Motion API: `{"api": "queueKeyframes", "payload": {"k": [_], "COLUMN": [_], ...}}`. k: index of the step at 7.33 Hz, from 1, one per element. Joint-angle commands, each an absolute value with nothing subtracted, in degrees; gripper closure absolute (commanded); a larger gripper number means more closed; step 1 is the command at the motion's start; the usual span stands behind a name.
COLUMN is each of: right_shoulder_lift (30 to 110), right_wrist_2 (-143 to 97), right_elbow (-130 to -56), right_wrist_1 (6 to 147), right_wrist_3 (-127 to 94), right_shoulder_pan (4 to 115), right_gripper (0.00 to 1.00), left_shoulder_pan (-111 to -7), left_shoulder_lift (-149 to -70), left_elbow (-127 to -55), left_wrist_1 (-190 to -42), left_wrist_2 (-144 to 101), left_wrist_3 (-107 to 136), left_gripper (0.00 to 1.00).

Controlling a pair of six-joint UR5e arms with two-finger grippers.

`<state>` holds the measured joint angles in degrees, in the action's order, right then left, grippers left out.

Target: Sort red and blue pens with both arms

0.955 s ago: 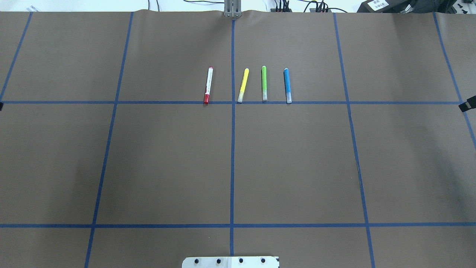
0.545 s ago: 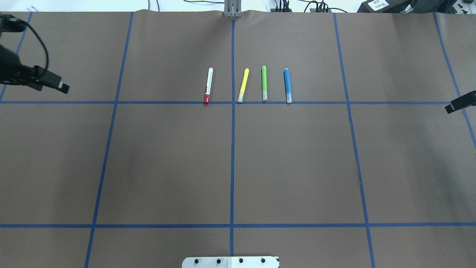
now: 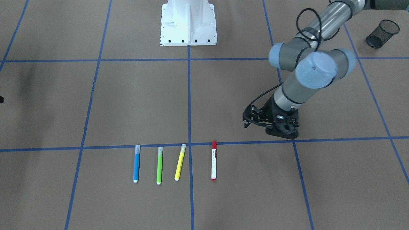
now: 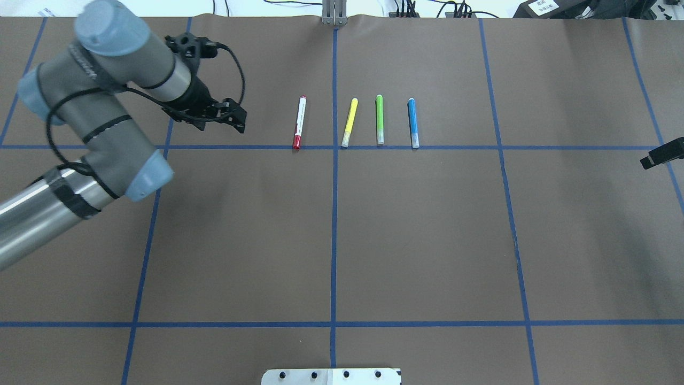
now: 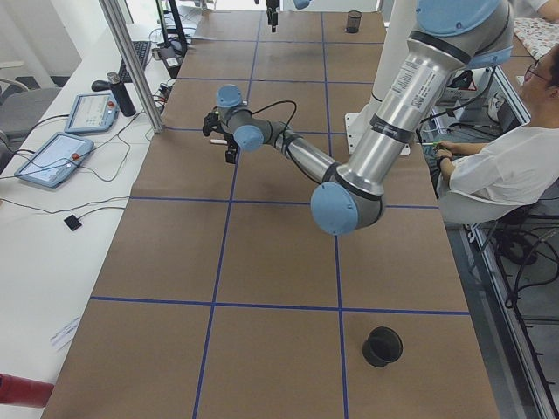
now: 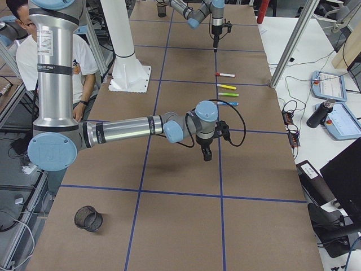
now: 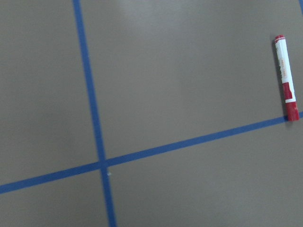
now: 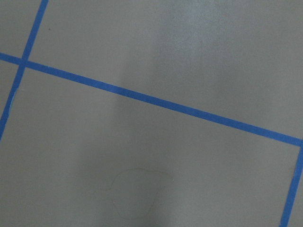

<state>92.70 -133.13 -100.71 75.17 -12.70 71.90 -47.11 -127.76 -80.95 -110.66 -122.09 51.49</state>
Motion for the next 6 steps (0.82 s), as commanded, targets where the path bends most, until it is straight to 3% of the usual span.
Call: {"api": "queueKeyframes", "payload": {"k": [1,2,6], "right_shoulder_lift": [92.81,92.81,92.90], "right_wrist_2": [-133.51,-133.42,-133.42], "right_elbow": [-100.55,-100.29,-100.20], "right_wrist_1": [75.23,75.23,75.24], "right_wrist_3": [-12.83,-12.92,-12.92], "right_shoulder_pan": [71.89,71.89,71.28], "right_gripper": [0.00,0.00,0.00], "left_shoulder_pan": [-43.08,-42.72,-41.58], "left_shoulder_lift": [-139.86,-143.05,-142.91], "left_elbow": [-66.78,-61.84,-58.89], "left_wrist_1": [-111.70,-114.75,-116.46], "left_wrist_2": [-114.47,-112.95,-112.85], "left_wrist_3": [53.26,53.35,53.26], "left_gripper": [0.00,0.00,0.12]}}
